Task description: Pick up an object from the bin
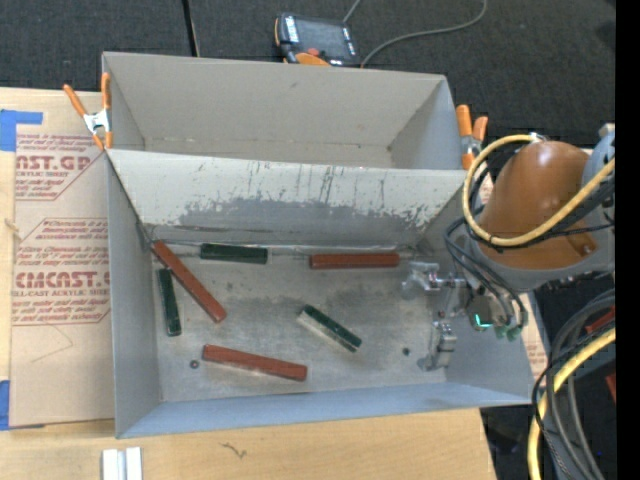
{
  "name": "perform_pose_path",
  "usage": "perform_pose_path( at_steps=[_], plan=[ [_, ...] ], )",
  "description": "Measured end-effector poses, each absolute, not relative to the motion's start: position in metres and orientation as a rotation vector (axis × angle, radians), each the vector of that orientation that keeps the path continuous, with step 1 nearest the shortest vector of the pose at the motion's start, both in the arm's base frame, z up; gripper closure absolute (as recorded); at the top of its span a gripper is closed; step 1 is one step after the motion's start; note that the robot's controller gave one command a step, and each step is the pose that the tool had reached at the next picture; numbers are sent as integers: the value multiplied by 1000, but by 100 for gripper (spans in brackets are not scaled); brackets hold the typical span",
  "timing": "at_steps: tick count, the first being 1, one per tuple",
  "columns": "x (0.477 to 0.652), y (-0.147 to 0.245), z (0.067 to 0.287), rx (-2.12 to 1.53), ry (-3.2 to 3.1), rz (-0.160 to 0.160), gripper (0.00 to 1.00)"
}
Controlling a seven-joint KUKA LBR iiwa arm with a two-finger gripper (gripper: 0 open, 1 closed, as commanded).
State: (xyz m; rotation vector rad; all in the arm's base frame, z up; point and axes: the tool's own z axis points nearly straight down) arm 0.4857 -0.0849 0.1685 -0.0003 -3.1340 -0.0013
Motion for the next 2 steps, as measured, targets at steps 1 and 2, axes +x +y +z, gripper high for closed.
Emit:
perform_pose_path(
  at_steps=[1,2],
  plan=[
    [483,-40,75,-275,-3124,-4,0],
    [514,54,69,-125,-3141,-8,0]
  ],
)
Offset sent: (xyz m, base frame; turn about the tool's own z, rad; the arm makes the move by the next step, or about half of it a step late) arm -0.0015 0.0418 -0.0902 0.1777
